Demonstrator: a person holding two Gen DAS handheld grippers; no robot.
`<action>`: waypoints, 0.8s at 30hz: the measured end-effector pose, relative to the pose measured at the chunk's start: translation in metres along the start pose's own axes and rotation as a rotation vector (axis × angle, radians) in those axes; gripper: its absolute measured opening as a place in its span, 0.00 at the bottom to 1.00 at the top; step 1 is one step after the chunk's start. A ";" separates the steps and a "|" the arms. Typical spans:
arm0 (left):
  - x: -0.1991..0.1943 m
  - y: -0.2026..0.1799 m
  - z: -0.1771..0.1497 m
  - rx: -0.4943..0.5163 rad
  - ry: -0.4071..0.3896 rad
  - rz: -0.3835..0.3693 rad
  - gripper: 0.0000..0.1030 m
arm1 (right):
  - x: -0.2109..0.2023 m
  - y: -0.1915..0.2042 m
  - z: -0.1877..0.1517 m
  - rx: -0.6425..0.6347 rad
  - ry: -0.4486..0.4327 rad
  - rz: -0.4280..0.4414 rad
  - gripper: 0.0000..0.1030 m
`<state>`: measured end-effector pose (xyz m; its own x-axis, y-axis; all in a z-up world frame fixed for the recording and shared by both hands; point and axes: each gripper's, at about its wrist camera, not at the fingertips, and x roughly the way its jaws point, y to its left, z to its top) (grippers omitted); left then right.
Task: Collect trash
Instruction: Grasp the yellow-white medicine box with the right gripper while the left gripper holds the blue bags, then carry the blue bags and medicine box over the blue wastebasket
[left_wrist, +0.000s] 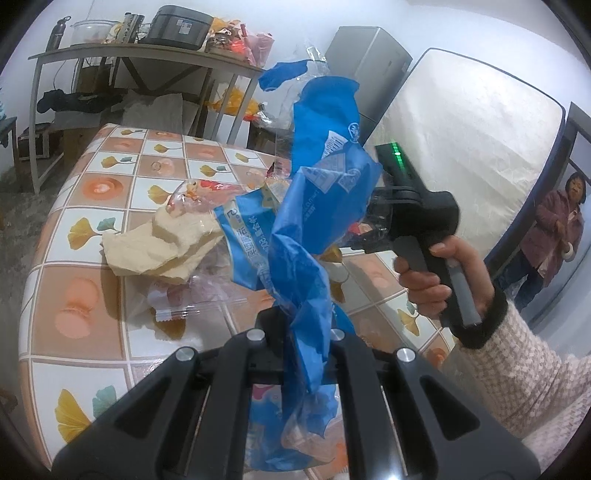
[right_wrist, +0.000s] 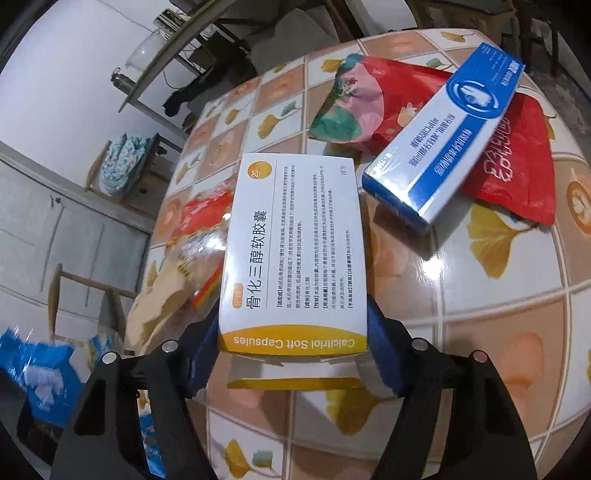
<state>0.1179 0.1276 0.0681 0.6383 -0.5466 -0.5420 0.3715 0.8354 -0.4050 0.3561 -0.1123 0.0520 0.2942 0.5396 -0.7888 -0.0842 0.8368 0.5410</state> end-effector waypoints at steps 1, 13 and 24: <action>0.001 -0.001 0.000 0.002 0.001 0.000 0.03 | -0.006 0.000 -0.005 0.002 -0.009 0.015 0.67; 0.022 -0.033 0.014 0.090 0.050 -0.071 0.03 | -0.083 -0.034 -0.081 0.080 -0.130 0.314 0.67; 0.099 -0.160 0.042 0.355 0.183 -0.276 0.03 | -0.234 -0.146 -0.201 0.296 -0.583 0.218 0.67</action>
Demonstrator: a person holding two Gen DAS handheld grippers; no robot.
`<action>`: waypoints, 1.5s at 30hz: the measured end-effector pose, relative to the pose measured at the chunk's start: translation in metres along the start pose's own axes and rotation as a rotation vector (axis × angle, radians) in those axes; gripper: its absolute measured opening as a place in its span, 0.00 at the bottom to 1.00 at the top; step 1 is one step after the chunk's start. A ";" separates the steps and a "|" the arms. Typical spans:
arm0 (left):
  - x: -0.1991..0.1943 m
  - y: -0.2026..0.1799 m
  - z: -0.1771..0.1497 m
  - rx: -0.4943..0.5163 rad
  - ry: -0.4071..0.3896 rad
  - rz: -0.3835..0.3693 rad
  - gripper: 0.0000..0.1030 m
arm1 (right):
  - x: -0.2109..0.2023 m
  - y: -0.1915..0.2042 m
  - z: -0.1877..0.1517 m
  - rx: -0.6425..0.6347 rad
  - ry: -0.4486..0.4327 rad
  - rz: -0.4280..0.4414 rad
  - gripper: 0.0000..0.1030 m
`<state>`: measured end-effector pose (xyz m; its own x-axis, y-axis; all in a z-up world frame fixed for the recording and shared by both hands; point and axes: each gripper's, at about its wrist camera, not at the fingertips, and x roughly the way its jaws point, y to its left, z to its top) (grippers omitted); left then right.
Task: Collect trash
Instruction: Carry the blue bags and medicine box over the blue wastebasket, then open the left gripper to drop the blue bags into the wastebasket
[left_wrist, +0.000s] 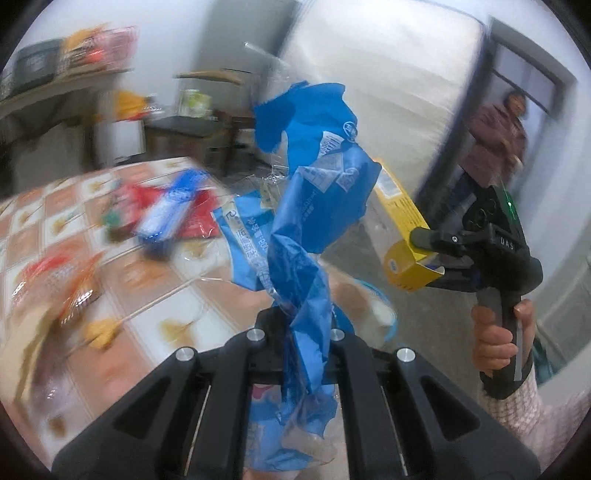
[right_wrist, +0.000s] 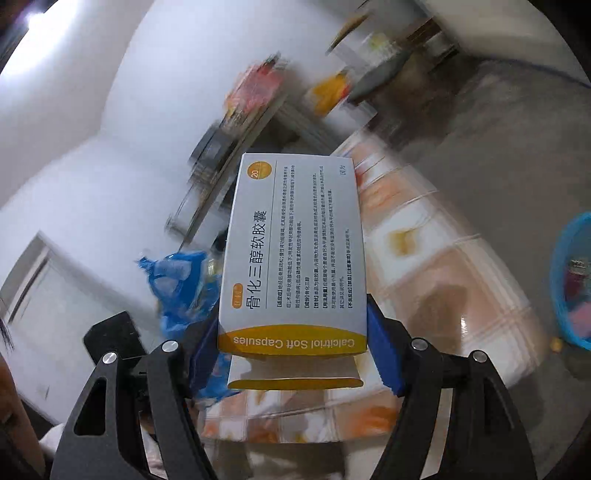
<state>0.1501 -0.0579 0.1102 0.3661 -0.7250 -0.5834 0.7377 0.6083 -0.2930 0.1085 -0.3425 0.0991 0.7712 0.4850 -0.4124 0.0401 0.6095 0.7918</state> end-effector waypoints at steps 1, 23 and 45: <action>0.014 -0.015 0.007 0.035 0.016 -0.026 0.03 | -0.018 -0.013 0.000 0.023 -0.042 -0.026 0.67; 0.372 -0.205 -0.042 0.087 0.677 -0.147 0.03 | -0.163 -0.287 -0.092 0.630 -0.322 -0.339 0.67; 0.464 -0.206 0.001 -0.047 0.481 -0.092 0.62 | -0.108 -0.370 -0.073 0.700 -0.164 -0.397 0.67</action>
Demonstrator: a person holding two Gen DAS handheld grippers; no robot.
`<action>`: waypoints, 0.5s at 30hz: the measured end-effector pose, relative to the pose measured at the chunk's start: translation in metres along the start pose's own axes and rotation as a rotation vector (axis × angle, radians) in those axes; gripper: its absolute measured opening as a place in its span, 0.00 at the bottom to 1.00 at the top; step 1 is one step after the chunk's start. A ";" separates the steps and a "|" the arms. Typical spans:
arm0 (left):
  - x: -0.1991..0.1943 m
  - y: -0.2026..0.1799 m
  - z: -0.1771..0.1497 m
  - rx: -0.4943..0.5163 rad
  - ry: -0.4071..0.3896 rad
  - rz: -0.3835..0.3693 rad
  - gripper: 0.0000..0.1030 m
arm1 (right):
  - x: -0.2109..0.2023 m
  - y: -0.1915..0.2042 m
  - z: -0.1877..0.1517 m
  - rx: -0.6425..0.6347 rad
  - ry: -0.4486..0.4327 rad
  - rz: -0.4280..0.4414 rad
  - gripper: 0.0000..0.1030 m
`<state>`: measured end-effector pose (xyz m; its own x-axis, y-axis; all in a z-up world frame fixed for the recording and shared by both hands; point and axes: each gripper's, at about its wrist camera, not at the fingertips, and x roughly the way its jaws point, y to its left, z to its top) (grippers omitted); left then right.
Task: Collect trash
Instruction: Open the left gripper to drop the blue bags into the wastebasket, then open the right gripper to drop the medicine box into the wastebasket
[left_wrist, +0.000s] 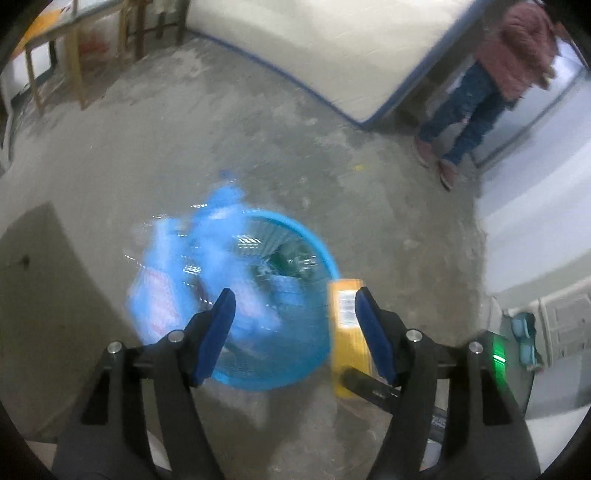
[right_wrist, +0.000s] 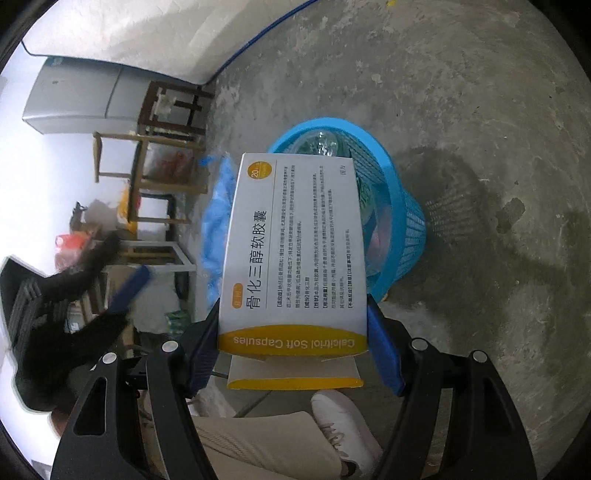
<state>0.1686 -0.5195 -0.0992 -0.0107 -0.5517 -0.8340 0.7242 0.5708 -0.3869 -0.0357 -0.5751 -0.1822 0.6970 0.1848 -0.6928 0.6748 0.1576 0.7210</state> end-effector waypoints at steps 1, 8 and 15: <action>-0.006 -0.004 0.000 0.002 -0.004 -0.017 0.62 | 0.005 0.001 0.001 0.000 0.013 -0.008 0.67; -0.111 -0.021 -0.003 0.065 -0.128 -0.160 0.69 | 0.038 0.017 0.018 -0.068 0.058 -0.136 0.68; -0.231 0.004 -0.026 0.103 -0.323 -0.151 0.75 | 0.067 0.038 0.023 -0.203 0.053 -0.320 0.76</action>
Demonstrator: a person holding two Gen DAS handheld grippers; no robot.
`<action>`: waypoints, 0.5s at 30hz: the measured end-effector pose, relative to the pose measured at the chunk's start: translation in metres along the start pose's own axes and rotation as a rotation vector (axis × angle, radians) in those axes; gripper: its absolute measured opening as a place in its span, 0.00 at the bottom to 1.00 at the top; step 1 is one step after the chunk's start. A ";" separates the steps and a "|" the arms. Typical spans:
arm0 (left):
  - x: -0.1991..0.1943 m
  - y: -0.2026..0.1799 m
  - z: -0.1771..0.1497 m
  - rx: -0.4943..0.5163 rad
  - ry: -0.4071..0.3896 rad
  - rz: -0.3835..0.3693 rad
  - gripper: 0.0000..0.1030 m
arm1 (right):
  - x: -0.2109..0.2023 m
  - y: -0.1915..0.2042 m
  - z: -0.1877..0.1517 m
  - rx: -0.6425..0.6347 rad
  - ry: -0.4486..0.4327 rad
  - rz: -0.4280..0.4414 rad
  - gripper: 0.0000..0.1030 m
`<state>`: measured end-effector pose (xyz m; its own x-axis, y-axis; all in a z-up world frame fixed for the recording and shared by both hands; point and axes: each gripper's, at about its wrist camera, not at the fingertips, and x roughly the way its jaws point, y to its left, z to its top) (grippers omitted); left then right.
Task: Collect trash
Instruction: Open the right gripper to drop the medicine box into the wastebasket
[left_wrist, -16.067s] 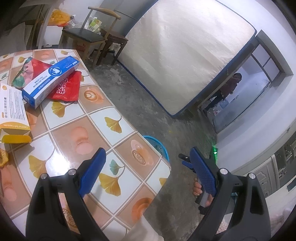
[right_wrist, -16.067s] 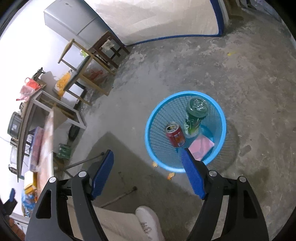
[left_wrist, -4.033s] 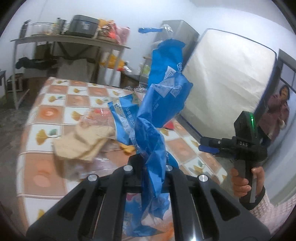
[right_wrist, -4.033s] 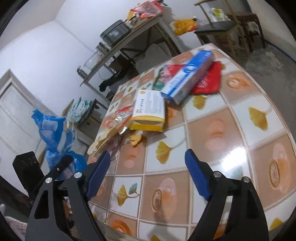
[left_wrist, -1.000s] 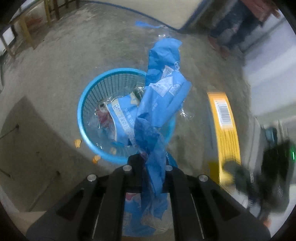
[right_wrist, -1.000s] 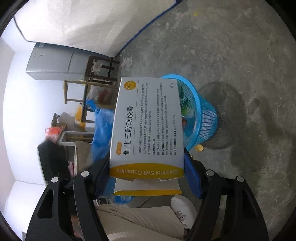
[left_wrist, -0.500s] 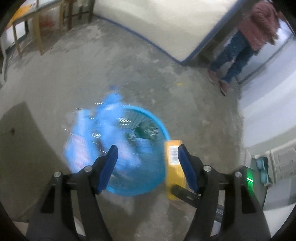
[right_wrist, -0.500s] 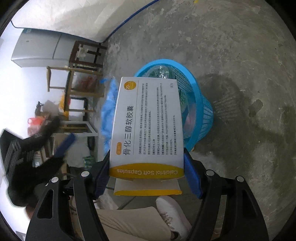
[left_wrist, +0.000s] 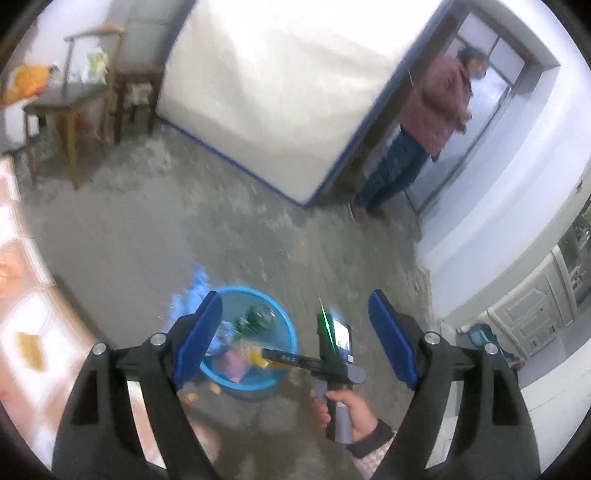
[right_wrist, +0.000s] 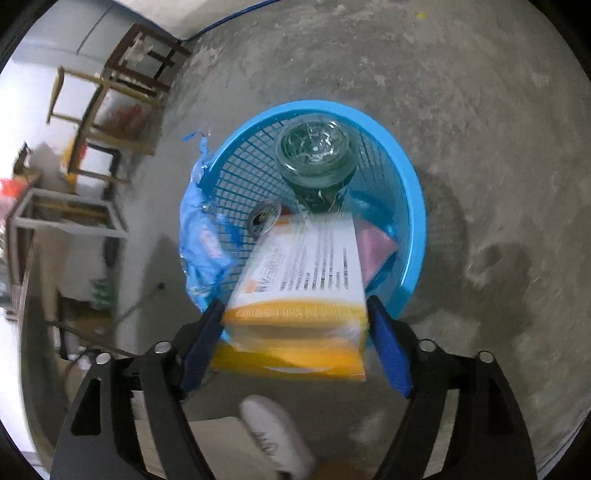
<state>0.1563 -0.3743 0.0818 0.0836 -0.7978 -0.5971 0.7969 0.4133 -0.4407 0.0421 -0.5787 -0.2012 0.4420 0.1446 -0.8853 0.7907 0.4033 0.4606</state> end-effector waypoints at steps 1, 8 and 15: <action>-0.016 0.005 -0.001 0.001 -0.023 0.010 0.76 | 0.000 0.004 -0.001 -0.021 -0.013 -0.029 0.76; -0.110 0.045 -0.017 -0.055 -0.122 0.073 0.76 | -0.037 0.027 -0.008 -0.089 -0.164 -0.047 0.77; -0.178 0.083 -0.044 -0.121 -0.208 0.156 0.76 | 0.031 0.094 0.024 -0.168 0.025 0.149 0.85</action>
<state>0.1812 -0.1788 0.1218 0.3302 -0.7884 -0.5190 0.6888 0.5772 -0.4385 0.1403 -0.5586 -0.1841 0.5365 0.2355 -0.8104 0.6347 0.5202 0.5714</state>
